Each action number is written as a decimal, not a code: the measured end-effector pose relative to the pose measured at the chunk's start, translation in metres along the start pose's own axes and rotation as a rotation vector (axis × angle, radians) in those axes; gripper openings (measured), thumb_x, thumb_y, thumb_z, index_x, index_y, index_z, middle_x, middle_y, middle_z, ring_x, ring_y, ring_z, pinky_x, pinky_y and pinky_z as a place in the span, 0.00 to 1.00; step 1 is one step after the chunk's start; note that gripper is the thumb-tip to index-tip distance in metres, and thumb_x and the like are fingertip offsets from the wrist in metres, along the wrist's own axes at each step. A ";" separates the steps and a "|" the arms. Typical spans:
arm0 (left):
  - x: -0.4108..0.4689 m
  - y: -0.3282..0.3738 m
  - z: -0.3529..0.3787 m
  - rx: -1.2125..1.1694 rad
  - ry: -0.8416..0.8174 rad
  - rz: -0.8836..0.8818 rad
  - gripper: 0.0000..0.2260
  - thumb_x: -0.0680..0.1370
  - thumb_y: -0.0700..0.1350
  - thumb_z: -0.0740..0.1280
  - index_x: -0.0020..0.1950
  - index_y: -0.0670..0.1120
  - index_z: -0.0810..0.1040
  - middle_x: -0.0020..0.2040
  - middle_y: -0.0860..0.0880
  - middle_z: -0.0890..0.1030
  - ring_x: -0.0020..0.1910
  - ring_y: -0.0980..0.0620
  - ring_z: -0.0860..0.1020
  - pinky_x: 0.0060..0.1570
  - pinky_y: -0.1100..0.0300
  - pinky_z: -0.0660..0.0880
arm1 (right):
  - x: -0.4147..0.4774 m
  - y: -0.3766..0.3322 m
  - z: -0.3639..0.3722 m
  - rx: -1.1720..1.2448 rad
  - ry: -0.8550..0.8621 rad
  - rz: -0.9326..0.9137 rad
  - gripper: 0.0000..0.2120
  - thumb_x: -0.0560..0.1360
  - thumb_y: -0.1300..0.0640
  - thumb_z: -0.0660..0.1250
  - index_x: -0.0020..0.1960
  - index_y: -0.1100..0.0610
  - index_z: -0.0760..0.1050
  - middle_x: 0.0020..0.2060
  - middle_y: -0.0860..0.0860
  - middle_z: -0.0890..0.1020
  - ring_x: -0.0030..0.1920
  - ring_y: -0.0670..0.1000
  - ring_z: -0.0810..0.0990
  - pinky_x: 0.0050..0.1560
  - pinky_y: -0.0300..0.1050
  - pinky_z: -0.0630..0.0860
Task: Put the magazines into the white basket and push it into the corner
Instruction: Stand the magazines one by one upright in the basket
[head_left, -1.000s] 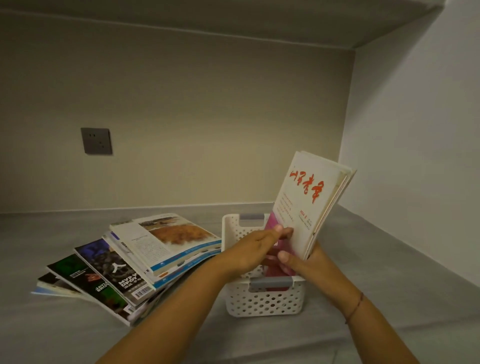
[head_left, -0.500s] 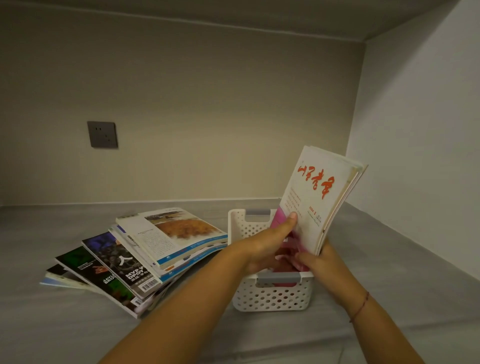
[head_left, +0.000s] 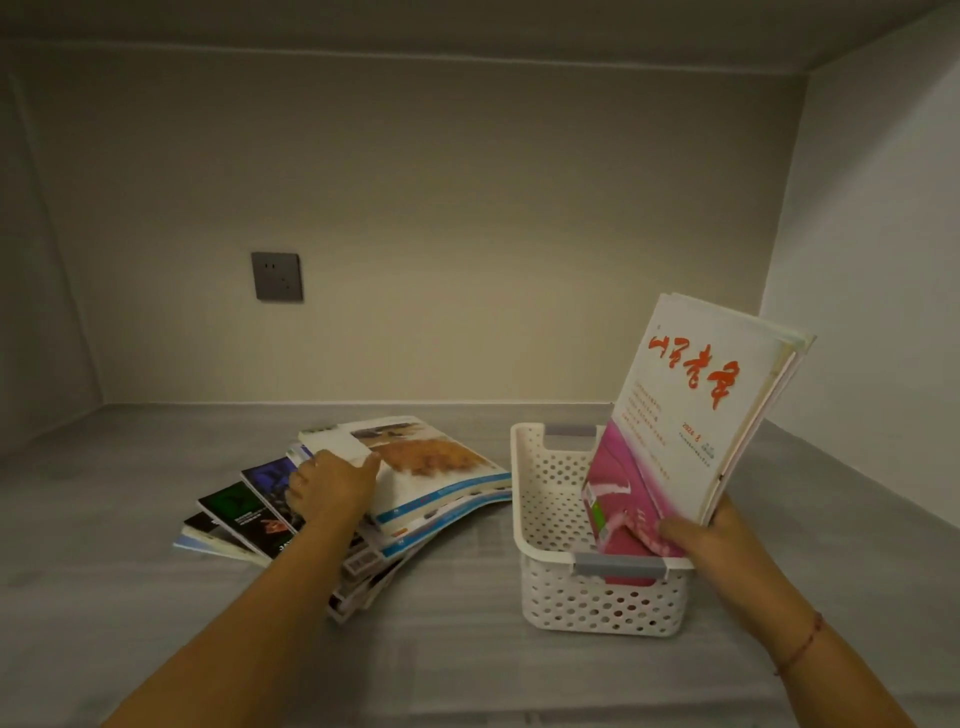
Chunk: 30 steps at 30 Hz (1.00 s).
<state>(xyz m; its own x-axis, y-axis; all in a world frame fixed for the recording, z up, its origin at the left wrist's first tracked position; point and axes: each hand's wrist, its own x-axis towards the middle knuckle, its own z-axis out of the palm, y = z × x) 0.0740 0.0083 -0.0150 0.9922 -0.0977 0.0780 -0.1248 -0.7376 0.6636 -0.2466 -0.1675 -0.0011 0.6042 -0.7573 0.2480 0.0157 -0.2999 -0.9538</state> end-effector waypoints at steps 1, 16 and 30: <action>0.006 -0.011 0.001 0.020 -0.033 -0.043 0.42 0.72 0.67 0.63 0.74 0.39 0.59 0.75 0.37 0.61 0.74 0.38 0.58 0.73 0.44 0.55 | -0.001 -0.001 0.000 -0.002 0.006 -0.004 0.29 0.71 0.68 0.66 0.69 0.53 0.63 0.51 0.48 0.75 0.46 0.41 0.74 0.38 0.36 0.71; 0.034 -0.044 -0.033 -0.318 -0.326 -0.184 0.21 0.71 0.39 0.75 0.60 0.35 0.74 0.58 0.37 0.78 0.56 0.39 0.77 0.60 0.45 0.75 | -0.005 -0.008 0.005 0.012 0.050 -0.017 0.28 0.71 0.72 0.63 0.69 0.57 0.65 0.55 0.55 0.74 0.53 0.55 0.73 0.52 0.49 0.70; 0.014 -0.003 -0.028 -1.004 -0.485 -0.318 0.16 0.78 0.40 0.67 0.64 0.36 0.71 0.40 0.42 0.77 0.38 0.44 0.77 0.29 0.55 0.79 | 0.001 -0.002 0.003 -0.004 0.070 0.026 0.27 0.71 0.71 0.64 0.68 0.59 0.66 0.62 0.61 0.75 0.53 0.57 0.74 0.53 0.52 0.70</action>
<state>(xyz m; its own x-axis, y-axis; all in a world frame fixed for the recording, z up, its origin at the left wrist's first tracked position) 0.0882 0.0282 0.0045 0.8436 -0.4092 -0.3478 0.4077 0.0665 0.9107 -0.2438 -0.1664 0.0008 0.5475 -0.8032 0.2349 -0.0023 -0.2821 -0.9594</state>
